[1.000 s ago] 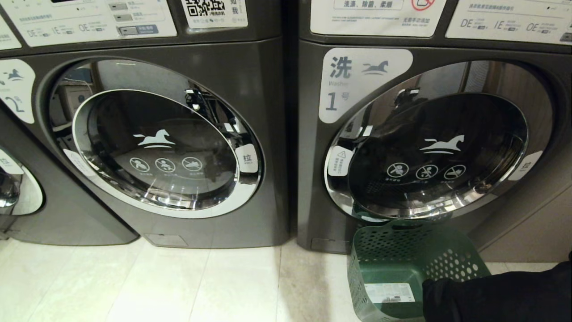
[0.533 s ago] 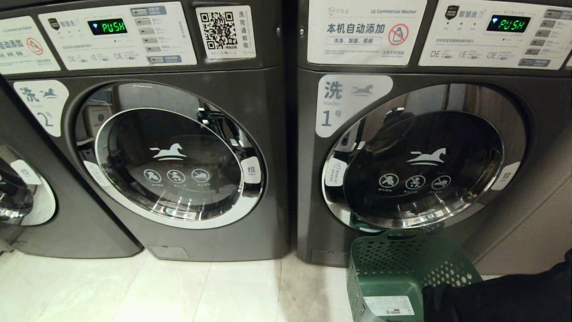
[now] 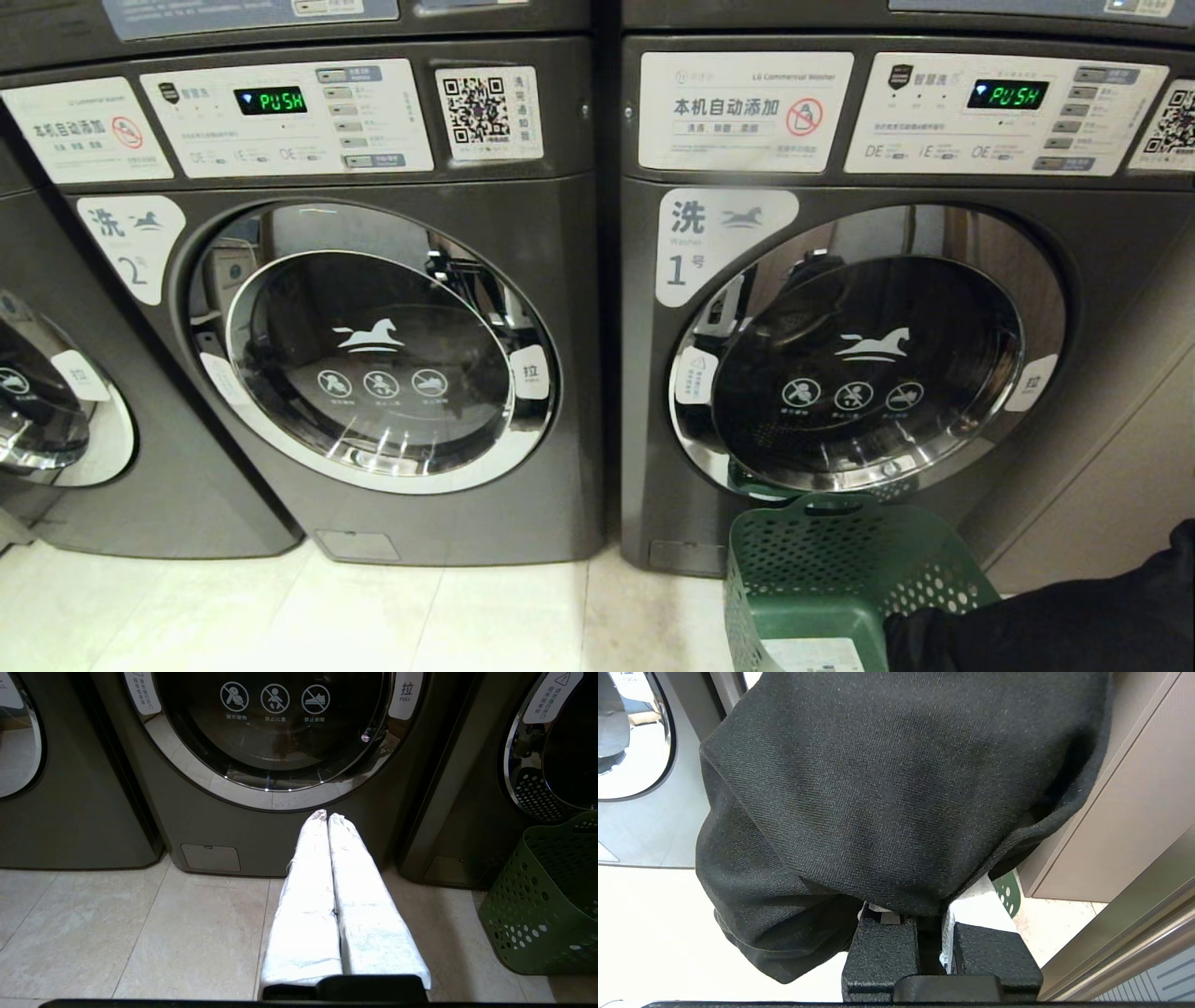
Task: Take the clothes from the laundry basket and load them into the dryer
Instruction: Put the clothes in the dryer
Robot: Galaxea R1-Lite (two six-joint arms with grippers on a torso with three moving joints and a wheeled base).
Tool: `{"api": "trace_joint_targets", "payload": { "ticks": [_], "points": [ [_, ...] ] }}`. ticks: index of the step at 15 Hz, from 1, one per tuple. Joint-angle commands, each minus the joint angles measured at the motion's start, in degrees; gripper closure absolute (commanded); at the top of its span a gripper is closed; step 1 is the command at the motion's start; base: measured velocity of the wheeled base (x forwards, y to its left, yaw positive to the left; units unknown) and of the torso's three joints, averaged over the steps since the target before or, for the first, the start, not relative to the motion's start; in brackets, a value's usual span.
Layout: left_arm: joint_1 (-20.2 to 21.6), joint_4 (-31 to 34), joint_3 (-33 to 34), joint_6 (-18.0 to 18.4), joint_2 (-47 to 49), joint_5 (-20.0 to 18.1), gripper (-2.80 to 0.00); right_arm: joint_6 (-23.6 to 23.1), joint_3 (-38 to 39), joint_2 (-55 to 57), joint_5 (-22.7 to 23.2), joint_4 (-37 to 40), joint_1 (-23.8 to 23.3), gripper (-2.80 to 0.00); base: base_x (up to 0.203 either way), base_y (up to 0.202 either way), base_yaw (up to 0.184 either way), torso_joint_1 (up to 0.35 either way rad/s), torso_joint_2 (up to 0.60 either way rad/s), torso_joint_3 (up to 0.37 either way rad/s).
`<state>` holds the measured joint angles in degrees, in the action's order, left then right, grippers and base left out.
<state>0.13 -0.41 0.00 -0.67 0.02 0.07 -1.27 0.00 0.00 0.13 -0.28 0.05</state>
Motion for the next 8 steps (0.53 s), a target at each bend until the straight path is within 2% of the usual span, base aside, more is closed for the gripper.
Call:
{"api": "trace_joint_targets", "payload": {
  "ticks": [1,5,8],
  "points": [
    [0.0,0.0,0.1,0.0,0.0,0.0,0.0,-0.2,0.0,0.1,0.1,-0.1,0.0,0.0,0.0,0.0,0.0,0.0,0.0,0.0],
    [0.0,0.0,0.1,-0.1,0.0,0.0,0.0,0.2,0.0,0.1,0.0,-0.1,0.0,0.0,0.0,0.0,0.0,0.0,0.0,0.0],
    [0.0,0.0,0.1,0.0,0.0,0.0,0.0,0.4,0.0,0.1,0.0,-0.1,0.0,0.0,0.001,0.136,-0.007,0.001,0.0,0.002]
  ]
}}
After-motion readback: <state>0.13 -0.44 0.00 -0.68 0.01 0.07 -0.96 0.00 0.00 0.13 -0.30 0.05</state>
